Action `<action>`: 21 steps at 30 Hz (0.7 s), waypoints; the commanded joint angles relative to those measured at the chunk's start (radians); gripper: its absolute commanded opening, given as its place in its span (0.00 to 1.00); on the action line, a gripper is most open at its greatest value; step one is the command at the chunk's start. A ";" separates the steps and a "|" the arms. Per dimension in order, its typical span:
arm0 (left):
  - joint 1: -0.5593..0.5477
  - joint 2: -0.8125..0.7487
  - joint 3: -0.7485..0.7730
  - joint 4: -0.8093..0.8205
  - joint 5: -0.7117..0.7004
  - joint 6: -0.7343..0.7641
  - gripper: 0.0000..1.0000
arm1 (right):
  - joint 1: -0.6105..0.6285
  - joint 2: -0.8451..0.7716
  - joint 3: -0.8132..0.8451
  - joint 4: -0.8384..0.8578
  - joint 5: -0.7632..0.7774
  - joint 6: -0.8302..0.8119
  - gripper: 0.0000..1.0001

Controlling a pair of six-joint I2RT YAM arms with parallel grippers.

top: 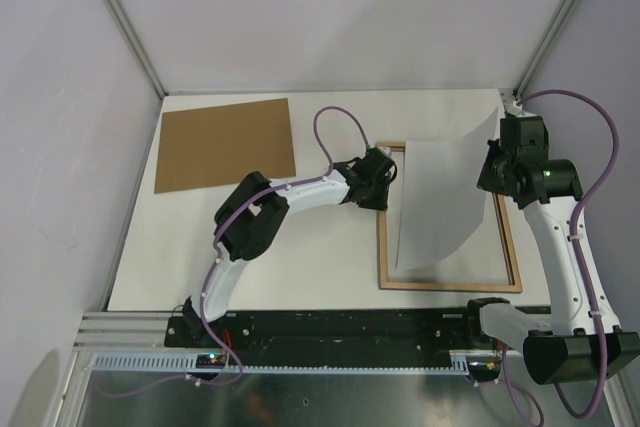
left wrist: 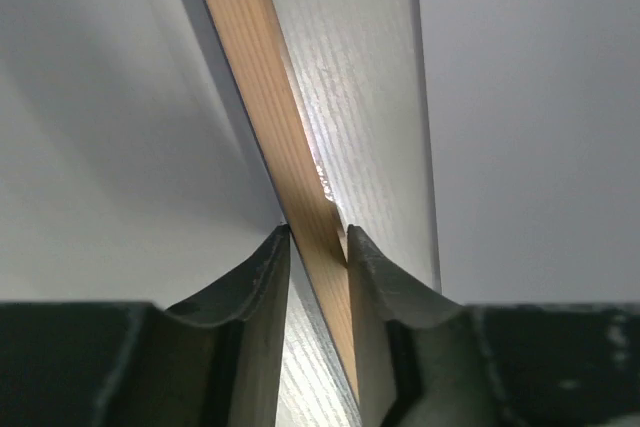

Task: Put the photo into the frame
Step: Move the frame body to the center of the board.

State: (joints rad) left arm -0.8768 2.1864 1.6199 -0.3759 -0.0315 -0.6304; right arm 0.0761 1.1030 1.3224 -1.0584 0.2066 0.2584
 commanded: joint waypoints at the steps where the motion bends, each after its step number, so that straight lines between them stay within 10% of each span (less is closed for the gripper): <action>1: 0.006 0.005 0.024 -0.040 -0.107 0.026 0.26 | -0.005 -0.002 -0.007 0.033 -0.031 0.007 0.00; 6: 0.046 -0.041 -0.043 -0.044 -0.136 0.009 0.02 | 0.007 0.004 -0.035 0.062 -0.099 0.021 0.00; 21: 0.206 -0.253 -0.351 -0.041 -0.201 -0.078 0.00 | 0.264 0.090 -0.111 0.260 -0.180 0.154 0.00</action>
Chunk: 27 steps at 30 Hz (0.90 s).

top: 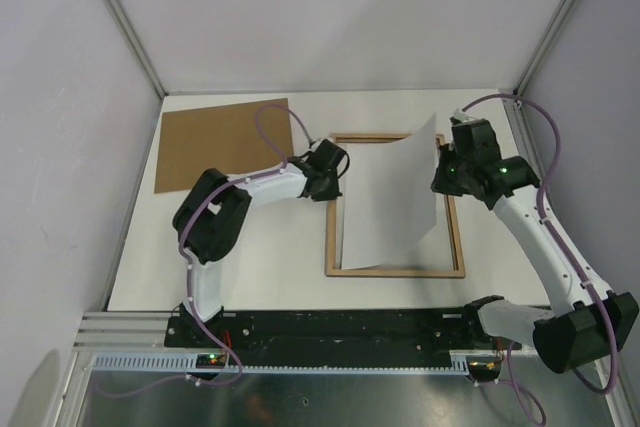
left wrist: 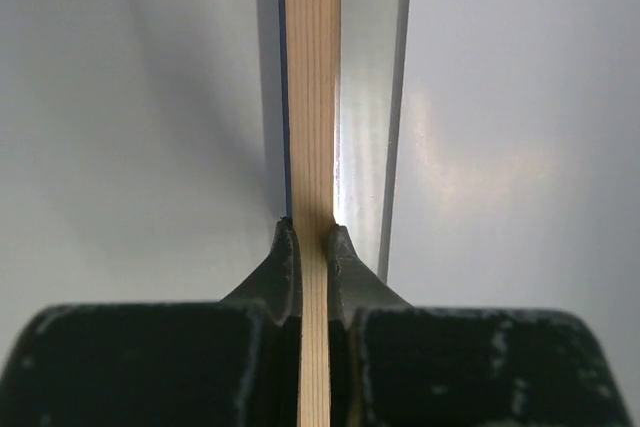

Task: Put the photo into the frame
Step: Move the frame body to the center of the board, then place the photo on the glass panel.

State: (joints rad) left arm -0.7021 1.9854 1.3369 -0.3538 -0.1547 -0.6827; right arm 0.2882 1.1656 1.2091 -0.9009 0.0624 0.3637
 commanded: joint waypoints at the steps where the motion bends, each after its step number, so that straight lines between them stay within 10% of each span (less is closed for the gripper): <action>1: 0.039 -0.063 -0.083 -0.063 -0.081 -0.026 0.00 | 0.060 0.039 0.001 0.118 -0.039 0.054 0.00; 24: 0.081 -0.097 -0.122 -0.060 0.014 0.085 0.00 | 0.010 -0.049 -0.350 0.444 -0.040 0.114 0.00; 27: 0.082 -0.093 -0.119 -0.061 0.018 0.090 0.00 | -0.001 -0.050 -0.356 0.422 -0.011 0.105 0.14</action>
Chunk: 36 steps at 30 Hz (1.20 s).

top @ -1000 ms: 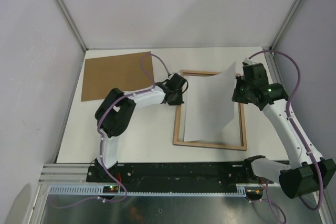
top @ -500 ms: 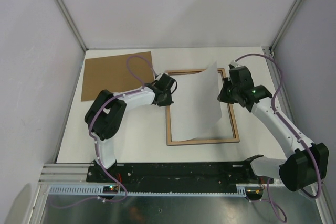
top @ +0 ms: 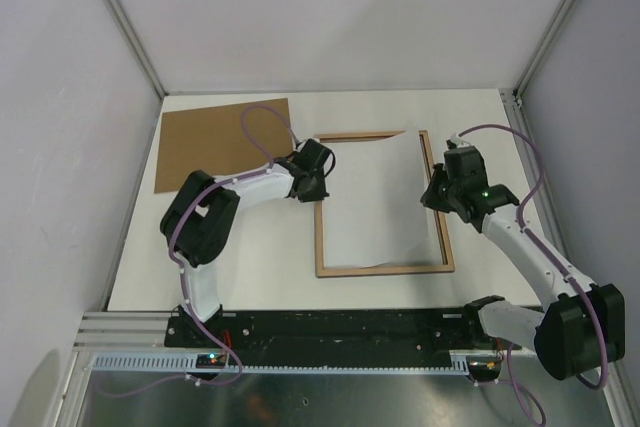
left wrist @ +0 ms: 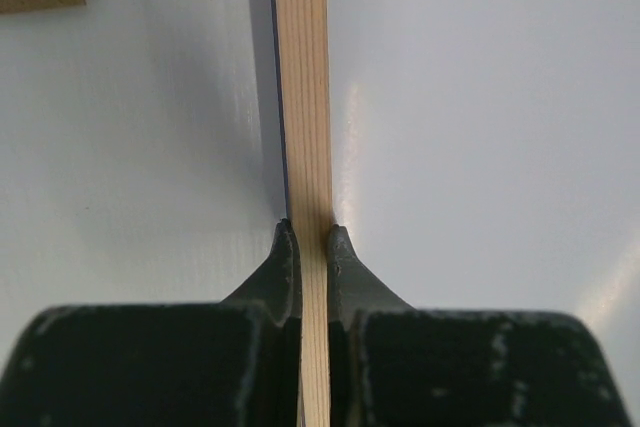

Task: Put the photo into the frame
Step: Place the photo on the glass panel, then move the frame body to the center of the board.

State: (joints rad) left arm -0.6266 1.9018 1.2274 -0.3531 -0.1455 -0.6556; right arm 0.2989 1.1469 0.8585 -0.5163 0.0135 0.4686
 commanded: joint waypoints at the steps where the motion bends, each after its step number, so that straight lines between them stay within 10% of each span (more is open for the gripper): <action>1: 0.007 -0.008 -0.008 -0.061 0.011 0.066 0.00 | -0.015 -0.032 -0.005 0.025 0.053 -0.003 0.21; 10: 0.011 -0.007 0.003 -0.062 0.034 0.084 0.00 | -0.096 -0.027 -0.006 -0.035 0.157 -0.043 0.68; 36: -0.058 0.012 0.042 -0.062 0.057 0.031 0.01 | -0.044 0.108 -0.005 0.083 0.081 -0.034 0.65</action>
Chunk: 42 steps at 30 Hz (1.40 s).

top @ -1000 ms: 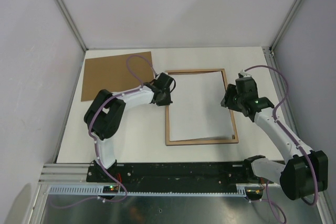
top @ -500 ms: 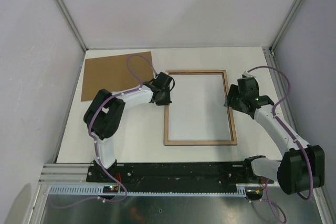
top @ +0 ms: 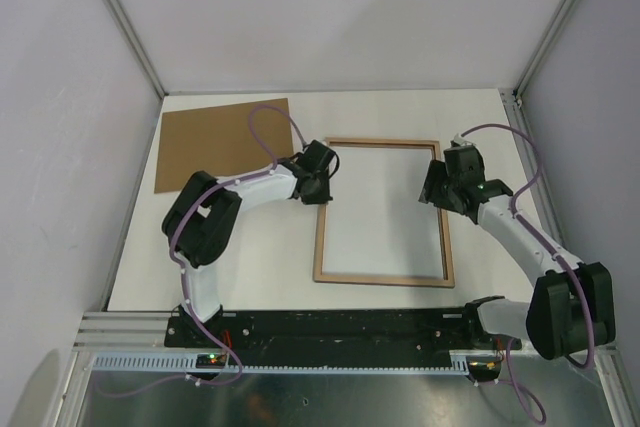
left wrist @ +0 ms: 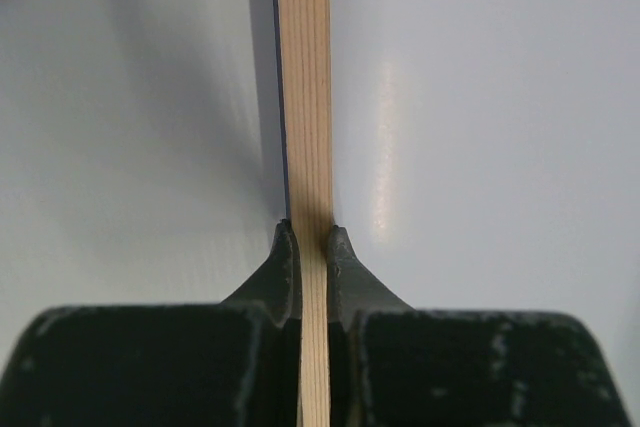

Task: Put the photo into the frame
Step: Move the frame body to the center of the board, then move the backboard to the center of the board.

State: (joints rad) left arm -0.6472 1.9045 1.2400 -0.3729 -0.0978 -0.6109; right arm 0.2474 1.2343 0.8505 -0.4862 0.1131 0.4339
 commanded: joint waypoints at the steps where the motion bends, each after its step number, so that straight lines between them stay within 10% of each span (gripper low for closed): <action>1: -0.041 0.005 0.033 -0.043 0.009 -0.014 0.03 | 0.008 0.024 0.004 0.058 -0.021 -0.002 0.65; 21: -0.149 0.138 0.220 0.009 0.048 -0.327 0.12 | -0.036 0.058 0.061 0.063 -0.097 -0.045 0.66; 33: -0.143 0.075 0.283 0.007 0.052 -0.206 0.60 | -0.050 0.048 0.078 0.072 -0.151 -0.035 0.67; 42: 0.068 -0.209 0.128 0.005 0.019 -0.150 0.73 | 0.034 0.093 0.127 0.216 -0.271 0.035 0.69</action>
State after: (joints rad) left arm -0.7303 1.8771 1.4296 -0.3813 -0.0441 -0.8108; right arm 0.2218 1.3018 0.9104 -0.3988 -0.0769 0.4240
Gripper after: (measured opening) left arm 0.724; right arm 0.686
